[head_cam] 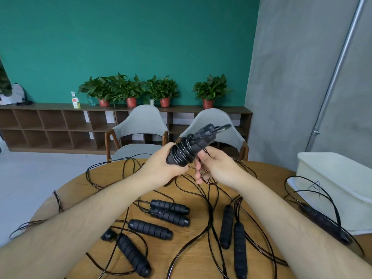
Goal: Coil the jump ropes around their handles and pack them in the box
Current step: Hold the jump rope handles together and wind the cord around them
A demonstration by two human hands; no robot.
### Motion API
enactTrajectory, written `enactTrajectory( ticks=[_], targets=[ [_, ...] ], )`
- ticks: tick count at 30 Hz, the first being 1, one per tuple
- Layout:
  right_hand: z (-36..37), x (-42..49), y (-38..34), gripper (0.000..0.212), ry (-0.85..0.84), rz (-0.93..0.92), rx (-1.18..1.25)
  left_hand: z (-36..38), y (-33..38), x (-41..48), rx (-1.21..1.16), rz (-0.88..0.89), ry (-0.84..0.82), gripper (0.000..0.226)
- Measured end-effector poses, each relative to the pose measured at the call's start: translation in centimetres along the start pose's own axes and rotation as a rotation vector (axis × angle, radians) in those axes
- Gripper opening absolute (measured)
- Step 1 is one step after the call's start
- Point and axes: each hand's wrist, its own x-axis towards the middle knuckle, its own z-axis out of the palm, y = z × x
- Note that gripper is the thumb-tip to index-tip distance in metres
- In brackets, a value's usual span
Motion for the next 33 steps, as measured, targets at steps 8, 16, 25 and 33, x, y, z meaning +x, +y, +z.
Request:
enactTrajectory(
  ticks=[8, 16, 25, 33],
  targets=[
    [2.0, 0.9, -0.1, 0.02, 0.138, 0.157, -0.002, 0.7, -1.2, 1.7, 0.38, -0.124, 0.189, 0.033],
    [3.1, 1.0, -0.4, 0.038, 0.391, 0.006, -0.19, 1.4, -2.9, 3.1, 0.345, -0.334, 0.128, 0.035],
    [3.7, 0.8, -0.7, 0.058, 0.402, -0.119, -0.086, 1.9, -3.0, 2.6, -0.024, -0.507, -0.025, 0.034],
    [2.8, 1.2, -0.4, 0.058, 0.478, -0.374, -0.364, 2.4, -2.3, 1.6, -0.506, -0.515, -0.248, 0.02]
  ],
)
